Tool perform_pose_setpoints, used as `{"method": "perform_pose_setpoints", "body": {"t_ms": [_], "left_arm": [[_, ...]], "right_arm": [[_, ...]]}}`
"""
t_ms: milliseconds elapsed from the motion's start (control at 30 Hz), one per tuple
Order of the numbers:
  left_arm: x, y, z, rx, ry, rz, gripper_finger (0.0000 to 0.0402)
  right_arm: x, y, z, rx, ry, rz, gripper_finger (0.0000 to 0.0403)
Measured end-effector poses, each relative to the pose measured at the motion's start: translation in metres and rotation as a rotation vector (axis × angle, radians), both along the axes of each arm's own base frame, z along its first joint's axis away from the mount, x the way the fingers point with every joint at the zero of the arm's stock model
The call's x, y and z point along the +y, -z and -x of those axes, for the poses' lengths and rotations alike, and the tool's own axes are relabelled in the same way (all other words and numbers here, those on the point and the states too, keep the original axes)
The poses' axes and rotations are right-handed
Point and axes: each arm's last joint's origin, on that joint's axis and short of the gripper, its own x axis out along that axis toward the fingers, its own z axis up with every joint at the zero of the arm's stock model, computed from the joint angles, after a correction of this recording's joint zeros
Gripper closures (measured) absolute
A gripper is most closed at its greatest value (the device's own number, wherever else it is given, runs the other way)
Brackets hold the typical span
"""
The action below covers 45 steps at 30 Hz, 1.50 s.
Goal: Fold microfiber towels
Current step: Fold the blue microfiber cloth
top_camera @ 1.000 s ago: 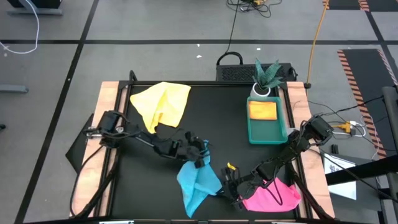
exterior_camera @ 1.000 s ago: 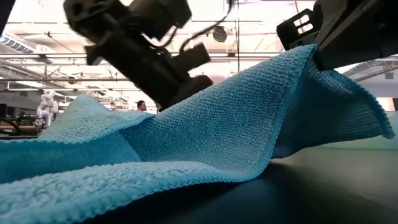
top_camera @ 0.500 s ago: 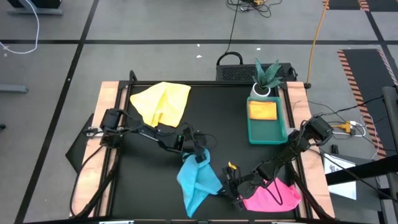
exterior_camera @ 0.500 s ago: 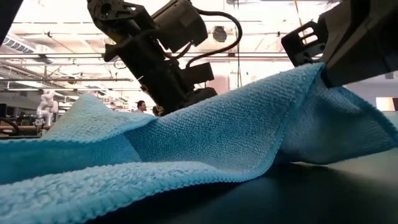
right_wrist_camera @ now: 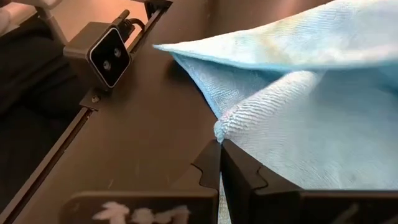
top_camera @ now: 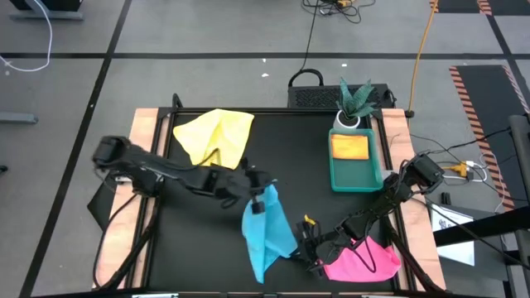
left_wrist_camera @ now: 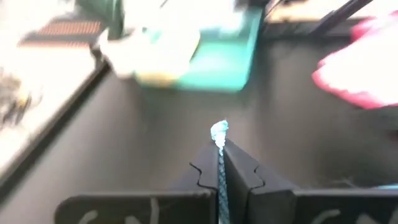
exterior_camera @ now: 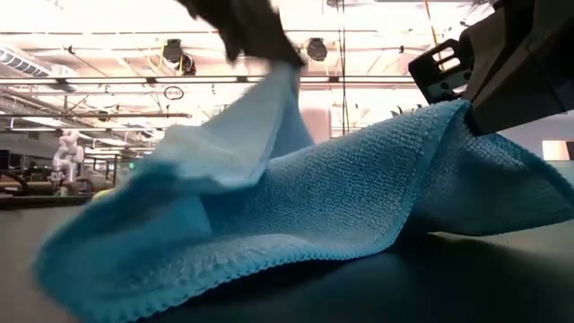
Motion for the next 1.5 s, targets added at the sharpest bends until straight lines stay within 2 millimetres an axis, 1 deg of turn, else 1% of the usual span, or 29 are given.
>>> {"method": "perform_pose_setpoints", "body": {"t_ms": [67,100,167,233,300,400,433,500,600,700,767,800,867,967,1033,1133,1233,1300,1400,1500], "left_arm": [[-0.013,-0.018,0.013,-0.038,0.077,-0.024,0.0392],[-0.021,-0.024,0.019,-0.051,0.124,-0.031,0.039],[-0.036,-0.025,0.03,-0.038,0.223,-0.034,0.0389],[-0.053,-0.017,0.039,-0.006,0.313,-0.028,0.0393],[-0.069,-0.004,0.05,0.035,0.378,-0.033,0.0396],[-0.086,0.017,0.063,0.069,0.429,-0.013,0.039],[-0.09,0.025,0.067,0.075,0.438,-0.002,0.0386],[-0.096,0.04,0.077,0.075,0.46,0.015,0.0384],[-0.104,0.05,0.087,0.008,0.498,0.051,0.0394],[-0.104,0.063,0.095,0.004,0.511,0.064,0.0395],[-0.104,0.066,0.097,-0.018,0.512,0.074,0.0385],[-0.104,0.066,0.097,-0.022,0.512,0.079,0.038],[-0.104,0.068,0.099,-0.012,0.51,0.087,0.0375],[-0.104,0.069,0.099,-0.012,0.505,0.093,0.0374],[-0.103,0.069,0.099,-0.012,0.504,0.092,0.0379],[-0.103,0.069,0.099,-0.011,0.506,0.089,0.0393],[-0.103,0.069,0.099,-0.01,0.504,0.091,0.0395],[-0.103,0.069,0.099,-0.011,0.503,0.091,0.0387],[-0.103,0.069,0.099,-0.013,0.501,0.091,0.0371],[-0.103,0.068,0.098,-0.017,0.501,0.093,0.0367]], "right_arm": [[-0.002,0.003,0.002,0.005,0.003,0.003,0.0403],[-0.003,0.005,0.003,0.008,0.005,0.008,0.0403],[-0.006,0.01,0.007,0.019,0.011,0.012,0.0402],[-0.01,0.016,0.011,0.043,0.029,0.006,0.0396],[-0.014,0.021,0.013,0.069,0.048,0.0,0.0385],[-0.017,0.021,0.015,0.096,0.063,0.003,0.036],[-0.018,0.018,0.016,0.096,0.064,0.003,0.035],[-0.02,0.006,0.016,0.068,0.064,-0.021,0.0328],[-0.029,-0.021,0.016,0.001,0.074,-0.056,0.0294],[-0.046,-0.045,0.011,-0.088,0.119,-0.06,0.0261],[-0.062,-0.053,0.004,-0.119,0.171,-0.06,0.0242],[-0.071,-0.054,0.0,-0.12,0.202,-0.055,0.0233],[-0.09,-0.05,-0.01,-0.111,0.273,-0.044,0.0217],[-0.118,-0.037,-0.025,-0.068,0.353,-0.045,0.02],[-0.136,-0.026,-0.035,-0.049,0.377,-0.076,0.0196],[-0.156,-0.009,-0.05,-0.053,0.359,-0.1,0.0197],[-0.168,0.007,-0.061,-0.06,0.321,-0.12,0.0203],[-0.172,0.015,-0.069,-0.045,0.309,-0.108,0.0207],[-0.173,0.024,-0.082,-0.028,0.298,-0.069,0.0215],[-0.171,0.031,-0.092,-0.018,0.263,-0.022,0.0229]]}}
